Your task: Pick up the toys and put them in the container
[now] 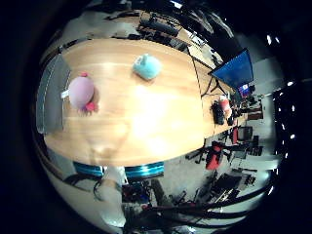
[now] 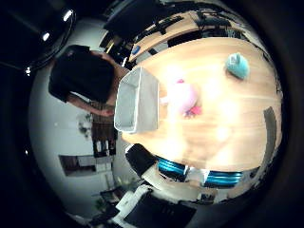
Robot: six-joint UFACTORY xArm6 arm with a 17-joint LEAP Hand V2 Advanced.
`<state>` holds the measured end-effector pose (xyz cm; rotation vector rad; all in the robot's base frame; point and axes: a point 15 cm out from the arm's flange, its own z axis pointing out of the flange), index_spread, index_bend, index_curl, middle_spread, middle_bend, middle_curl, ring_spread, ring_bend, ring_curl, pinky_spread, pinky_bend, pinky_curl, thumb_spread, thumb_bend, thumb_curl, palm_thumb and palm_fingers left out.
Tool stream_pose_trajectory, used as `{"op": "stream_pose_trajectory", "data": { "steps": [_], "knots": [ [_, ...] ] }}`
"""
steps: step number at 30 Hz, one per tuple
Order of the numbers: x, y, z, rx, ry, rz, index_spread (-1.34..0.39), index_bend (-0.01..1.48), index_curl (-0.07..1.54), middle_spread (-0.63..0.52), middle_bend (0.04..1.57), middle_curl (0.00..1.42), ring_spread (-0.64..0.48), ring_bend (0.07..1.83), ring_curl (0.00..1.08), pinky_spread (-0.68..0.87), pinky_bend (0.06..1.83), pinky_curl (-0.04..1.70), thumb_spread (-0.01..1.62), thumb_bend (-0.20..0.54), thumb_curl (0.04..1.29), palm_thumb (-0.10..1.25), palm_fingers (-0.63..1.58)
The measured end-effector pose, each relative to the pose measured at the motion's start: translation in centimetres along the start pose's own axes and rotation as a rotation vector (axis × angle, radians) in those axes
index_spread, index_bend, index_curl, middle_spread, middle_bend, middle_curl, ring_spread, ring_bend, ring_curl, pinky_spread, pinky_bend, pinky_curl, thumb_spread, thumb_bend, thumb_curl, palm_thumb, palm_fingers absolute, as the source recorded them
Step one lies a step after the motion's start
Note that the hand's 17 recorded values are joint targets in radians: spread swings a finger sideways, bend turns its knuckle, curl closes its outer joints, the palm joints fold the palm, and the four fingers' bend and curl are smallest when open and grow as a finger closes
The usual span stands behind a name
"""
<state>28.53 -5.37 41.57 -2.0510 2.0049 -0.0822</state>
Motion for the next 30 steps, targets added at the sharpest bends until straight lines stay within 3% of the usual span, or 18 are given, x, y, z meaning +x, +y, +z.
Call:
{"op": "stream_pose_trajectory", "data": {
  "steps": [11, 19, 30],
  "knots": [
    [0.3, -0.3, 1.7, -0.048, -0.021, 0.002, -0.47, 0.16, 0.31, -0.11, 0.33, 0.4, -0.05, 0.7, 0.18, 0.5, 0.97, 0.0, 0.93, -0.024, 0.28, 0.08, 0.4],
    [0.4, -3.0, 2.7, 0.006, -0.002, -0.014, -0.45, 0.13, 0.25, -0.12, 0.34, 0.39, -0.08, 0.84, 0.21, 0.38, 1.17, 0.03, 0.93, -0.027, 0.3, 0.17, 0.38],
    [-3.7, -6.3, 8.6, -0.075, -0.05, -0.067, -0.45, 0.16, 0.25, -0.13, 0.38, 0.4, -0.06, 0.85, 0.2, 0.37, 1.24, 0.01, 0.91, -0.032, 0.3, 0.18, 0.29]
  ]
}}
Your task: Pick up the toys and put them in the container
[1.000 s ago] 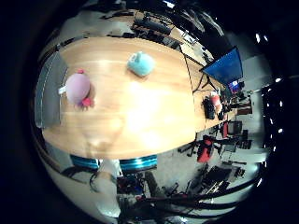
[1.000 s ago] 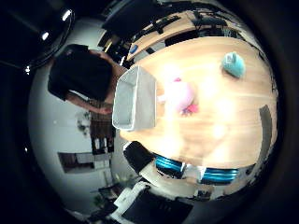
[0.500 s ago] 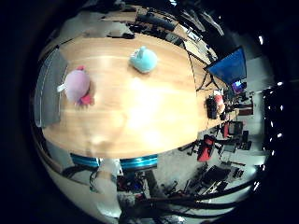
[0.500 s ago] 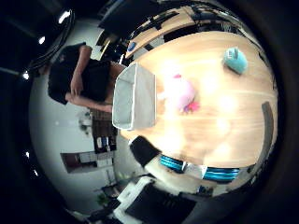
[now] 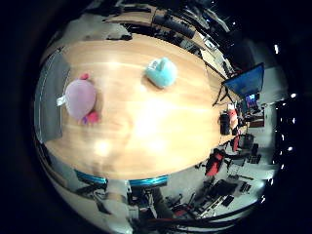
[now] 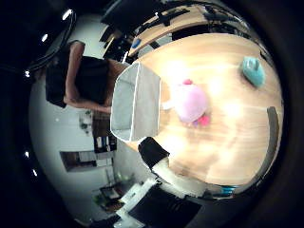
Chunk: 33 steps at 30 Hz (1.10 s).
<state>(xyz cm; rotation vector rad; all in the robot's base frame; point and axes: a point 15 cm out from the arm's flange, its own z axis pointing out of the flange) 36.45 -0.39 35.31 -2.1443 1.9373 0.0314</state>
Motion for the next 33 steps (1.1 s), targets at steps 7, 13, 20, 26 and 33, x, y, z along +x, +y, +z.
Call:
{"op": "stream_pose_trajectory", "data": {
  "steps": [7, 13, 20, 26, 33],
  "knots": [
    [-1.5, -1.6, 5.0, -0.093, -0.018, -0.015, -0.45, 0.17, 0.27, -0.1, 0.37, 0.39, -0.03, 0.83, 0.2, 0.4, 1.25, 0.01, 0.91, -0.032, 0.29, 0.18, 0.25],
    [-2.6, -1.8, 7.7, -0.156, -0.027, -0.025, -0.45, 0.17, 0.28, -0.08, 0.36, 0.38, 0.0, 0.81, 0.19, 0.43, 1.24, 0.0, 0.91, -0.031, 0.29, 0.18, 0.23],
    [-3.3, -2.0, 10.7, -0.208, -0.028, -0.032, -0.44, 0.16, 0.29, -0.08, 0.35, 0.38, 0.01, 0.81, 0.19, 0.43, 1.23, 0.0, 0.92, -0.03, 0.29, 0.2, 0.22],
    [-3.7, -1.5, 13.9, -0.282, -0.034, -0.029, -0.43, 0.16, 0.29, -0.06, 0.34, 0.38, 0.03, 0.81, 0.2, 0.43, 1.23, 0.0, 0.93, -0.028, 0.29, 0.21, 0.21],
    [-3.5, -1.7, 16.8, -0.347, -0.038, -0.018, -0.42, 0.16, 0.29, -0.04, 0.32, 0.37, 0.03, 0.81, 0.2, 0.43, 1.22, 0.0, 0.94, -0.026, 0.29, 0.24, 0.18]
  ]
}}
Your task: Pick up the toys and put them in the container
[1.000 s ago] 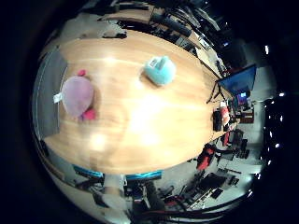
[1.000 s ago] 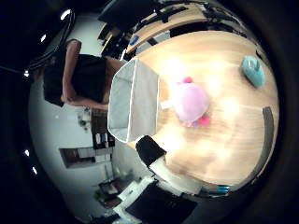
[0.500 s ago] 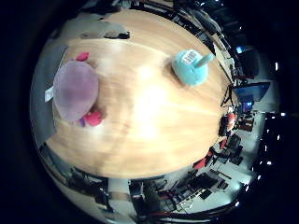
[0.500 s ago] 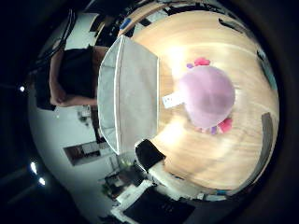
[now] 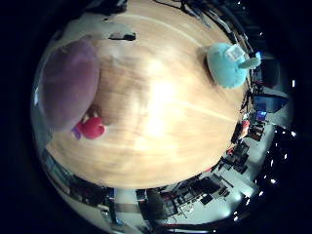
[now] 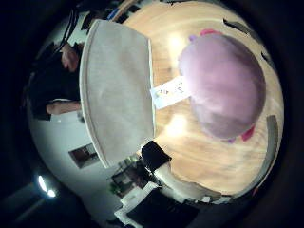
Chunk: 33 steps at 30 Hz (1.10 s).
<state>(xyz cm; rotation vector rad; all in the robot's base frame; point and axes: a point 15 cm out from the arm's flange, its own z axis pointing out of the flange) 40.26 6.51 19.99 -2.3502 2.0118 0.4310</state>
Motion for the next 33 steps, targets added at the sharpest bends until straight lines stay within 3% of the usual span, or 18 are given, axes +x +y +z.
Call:
{"op": "stream_pose_trajectory", "data": {
  "steps": [13, 16, 18, 22, 27, 33],
  "knots": [
    [0.2, -2.5, 2.9, -0.041, 0.001, 0.013, -0.41, 0.14, 0.28, -0.05, 0.35, 0.38, -0.01, 0.86, 0.22, 0.29, 1.19, 0.0, 0.99, -0.01, 0.29, 0.32, 0.21],
    [0.4, -2.6, 3.0, -0.039, -0.006, 0.026, -0.4, 0.14, 0.26, -0.09, 0.39, 0.39, -0.09, 0.97, 0.25, 0.18, 1.21, 0.0, 1.05, 0.019, 0.3, 0.43, 0.33],
    [0.6, -2.7, 3.0, -0.039, -0.009, 0.035, -0.41, 0.13, 0.25, -0.14, 0.43, 0.4, -0.17, 1.06, 0.27, -0.03, 1.36, 0.04, 1.09, 0.063, 0.32, 0.55, 0.59],
    [0.7, -3.3, 2.8, -0.041, -0.011, 0.036, -0.43, 0.16, 0.24, -0.23, 0.51, 0.45, -0.29, 1.16, 0.33, -0.27, 1.48, 0.12, 1.14, 0.144, 0.35, 0.75, 0.84],
    [1.0, -3.5, 2.2, -0.034, -0.011, 0.04, -0.47, 0.23, 0.3, -0.32, 0.59, 0.5, -0.34, 1.18, 0.37, -0.39, 1.44, 0.17, 1.13, 0.214, 0.38, 0.97, 1.1],
    [1.9, -3.1, -0.3, -0.021, -0.025, 0.065, -0.5, 0.29, 0.39, -0.38, 0.66, 0.57, -0.34, 1.19, 0.41, -0.44, 1.38, 0.23, 1.06, 0.197, 0.4, 1.08, 1.17]
  ]
}}
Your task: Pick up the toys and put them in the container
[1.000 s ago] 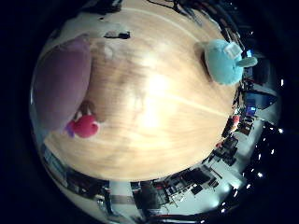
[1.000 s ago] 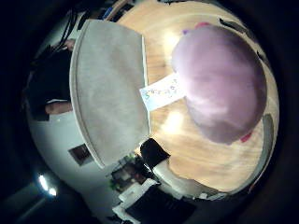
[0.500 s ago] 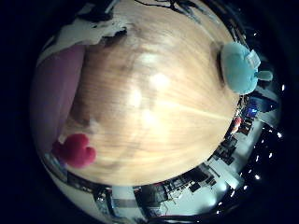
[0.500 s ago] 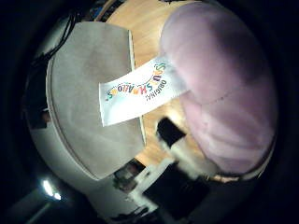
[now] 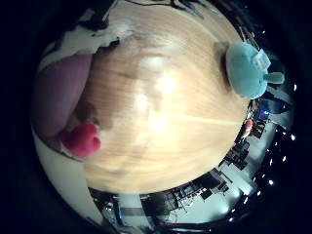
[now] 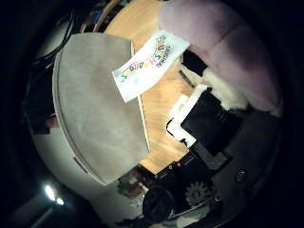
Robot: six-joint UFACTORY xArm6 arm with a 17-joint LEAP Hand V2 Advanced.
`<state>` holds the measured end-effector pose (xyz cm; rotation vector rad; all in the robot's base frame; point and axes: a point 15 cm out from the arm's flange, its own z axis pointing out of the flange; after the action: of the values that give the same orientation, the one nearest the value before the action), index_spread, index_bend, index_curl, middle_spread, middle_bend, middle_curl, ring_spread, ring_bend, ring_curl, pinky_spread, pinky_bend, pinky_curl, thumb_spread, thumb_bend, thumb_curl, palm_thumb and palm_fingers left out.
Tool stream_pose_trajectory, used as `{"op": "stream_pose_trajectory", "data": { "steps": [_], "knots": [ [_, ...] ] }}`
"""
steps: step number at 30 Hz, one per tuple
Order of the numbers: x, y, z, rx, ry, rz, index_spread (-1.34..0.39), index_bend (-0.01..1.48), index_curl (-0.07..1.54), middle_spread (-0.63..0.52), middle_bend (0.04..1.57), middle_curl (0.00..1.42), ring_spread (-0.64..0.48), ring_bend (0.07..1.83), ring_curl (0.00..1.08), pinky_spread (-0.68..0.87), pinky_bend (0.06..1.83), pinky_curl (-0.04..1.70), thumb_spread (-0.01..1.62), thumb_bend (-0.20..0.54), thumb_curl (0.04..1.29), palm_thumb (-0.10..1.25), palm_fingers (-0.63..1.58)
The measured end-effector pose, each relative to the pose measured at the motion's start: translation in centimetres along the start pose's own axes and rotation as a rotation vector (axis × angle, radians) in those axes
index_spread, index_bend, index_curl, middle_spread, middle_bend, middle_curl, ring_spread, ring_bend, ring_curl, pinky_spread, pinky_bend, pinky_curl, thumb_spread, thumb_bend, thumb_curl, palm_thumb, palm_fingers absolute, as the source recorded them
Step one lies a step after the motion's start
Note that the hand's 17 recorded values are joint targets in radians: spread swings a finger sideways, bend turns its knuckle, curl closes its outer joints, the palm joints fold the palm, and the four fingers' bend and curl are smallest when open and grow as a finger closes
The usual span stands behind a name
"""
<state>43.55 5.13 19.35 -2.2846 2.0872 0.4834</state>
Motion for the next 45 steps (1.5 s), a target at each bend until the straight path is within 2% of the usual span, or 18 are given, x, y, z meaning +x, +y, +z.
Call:
{"op": "stream_pose_trajectory", "data": {
  "steps": [12, 23, 29, 45],
  "knots": [
    [2.4, 1.9, -10.8, 0.115, -0.018, 0.057, -0.51, 0.29, 0.48, -0.41, 0.69, 0.62, -0.35, 1.2, 0.44, -0.47, 1.33, 0.3, 0.99, 0.113, 0.41, 1.14, 1.16],
    [0.4, 3.8, -19.5, 0.184, -0.047, 0.026, -0.54, 0.26, 0.56, -0.42, 0.68, 0.66, -0.35, 1.2, 0.46, -0.48, 1.29, 0.35, 0.98, 0.036, 0.42, 1.17, 1.15],
    [-4.6, 3.8, -21.5, 0.202, -0.032, -0.078, -0.55, 0.23, 0.6, -0.42, 0.68, 0.67, -0.35, 1.19, 0.46, -0.48, 1.27, 0.38, 0.98, 0.001, 0.43, 1.19, 1.16],
    [-21.1, 4.7, -19.7, 0.166, 0.002, -0.344, -0.57, 0.19, 0.68, -0.42, 0.68, 0.7, -0.34, 1.19, 0.47, -0.5, 1.22, 0.41, 0.99, -0.014, 0.43, 1.19, 1.16]
  ]
}}
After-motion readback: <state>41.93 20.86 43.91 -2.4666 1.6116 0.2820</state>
